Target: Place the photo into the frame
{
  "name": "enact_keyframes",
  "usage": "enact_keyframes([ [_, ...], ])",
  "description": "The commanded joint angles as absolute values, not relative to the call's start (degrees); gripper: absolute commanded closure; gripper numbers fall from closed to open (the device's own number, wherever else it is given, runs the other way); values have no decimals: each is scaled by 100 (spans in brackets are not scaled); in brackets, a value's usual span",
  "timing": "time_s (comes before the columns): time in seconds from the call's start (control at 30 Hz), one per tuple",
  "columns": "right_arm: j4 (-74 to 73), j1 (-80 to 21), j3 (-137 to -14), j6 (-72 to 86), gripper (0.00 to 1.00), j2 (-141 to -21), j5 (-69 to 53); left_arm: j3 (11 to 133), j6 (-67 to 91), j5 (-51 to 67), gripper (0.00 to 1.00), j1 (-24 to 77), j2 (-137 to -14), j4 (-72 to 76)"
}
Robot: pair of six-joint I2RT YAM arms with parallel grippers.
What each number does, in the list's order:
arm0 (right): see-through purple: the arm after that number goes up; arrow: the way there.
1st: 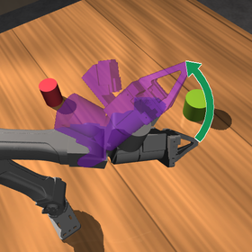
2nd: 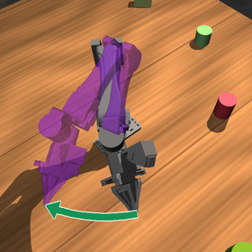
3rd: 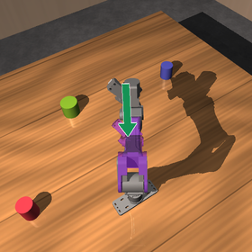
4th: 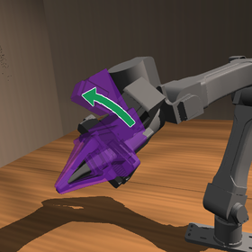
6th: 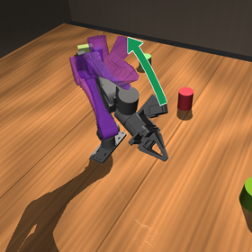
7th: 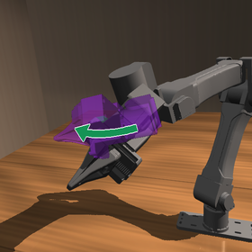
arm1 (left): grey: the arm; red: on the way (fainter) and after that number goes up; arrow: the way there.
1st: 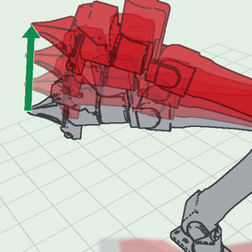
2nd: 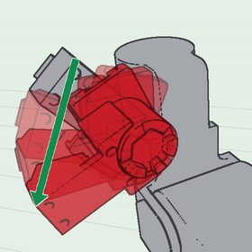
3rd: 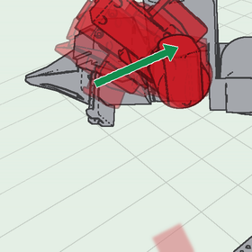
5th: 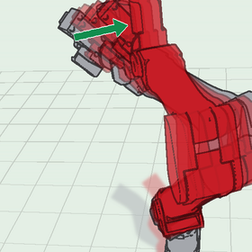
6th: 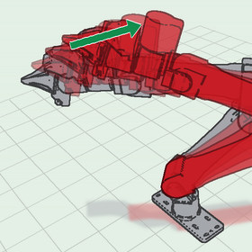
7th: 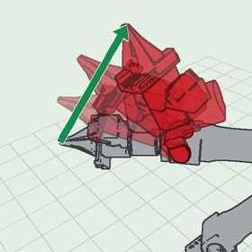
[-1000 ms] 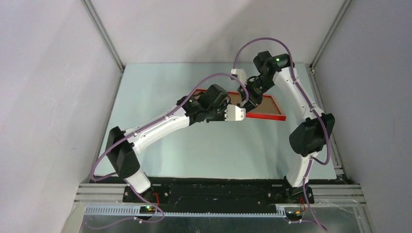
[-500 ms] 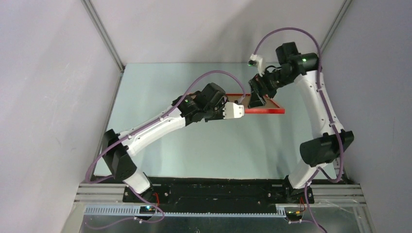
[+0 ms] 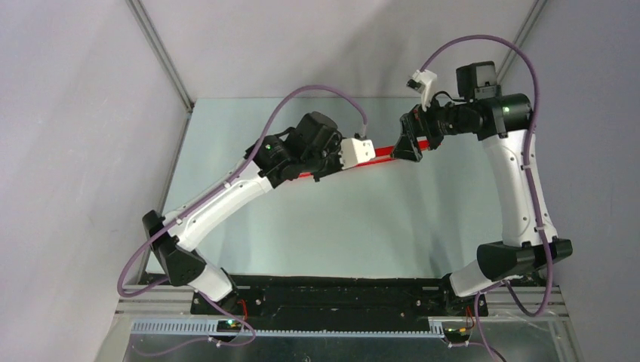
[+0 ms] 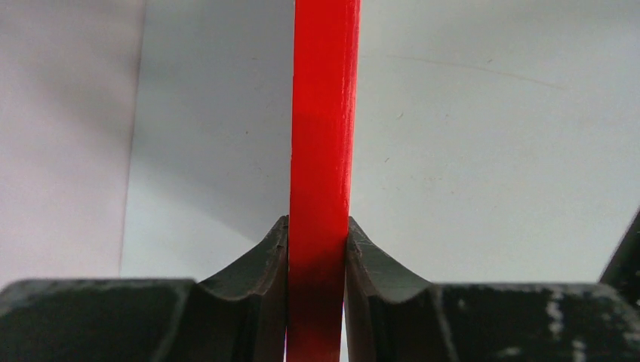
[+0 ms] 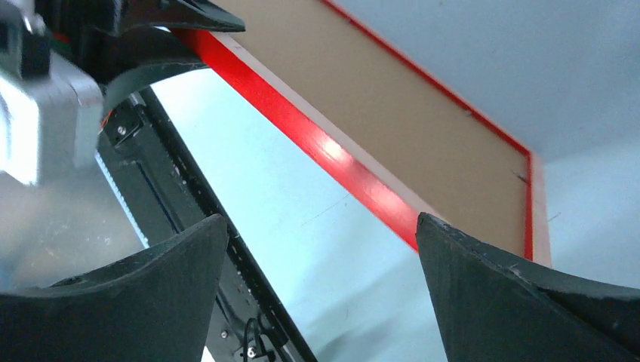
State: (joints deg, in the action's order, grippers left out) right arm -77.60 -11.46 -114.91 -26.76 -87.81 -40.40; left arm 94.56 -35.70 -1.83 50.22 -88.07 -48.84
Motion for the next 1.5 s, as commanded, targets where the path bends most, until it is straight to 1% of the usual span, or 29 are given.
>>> enact_keyframes([
  [0.0,-7212,-970,-11484,-2277,1,-8306,-4047,10366,-2846,271,100,4831,-8744,-4905],
  [0.13,-7092,-802,-11450,-2162,1,-8195,-4055,10931,-2459,551,100,4582,-9034,-5176],
  [0.33,-6974,-550,-11280,-2008,1,-8130,-4276,11249,-2172,650,100,4424,-9314,-5365],
  [0.8,-6617,-163,-10707,-1722,1,-8134,-4608,11559,-1369,845,100,3765,-9663,-5405],
  [1.1,-6485,357,-10494,-1450,1,-8405,-5227,11820,-801,946,100,3154,-9876,-5403],
  [1.47,-6175,454,-10096,-1309,0,-8509,-5215,11896,-66,1264,100,2269,-9975,-5388],
])
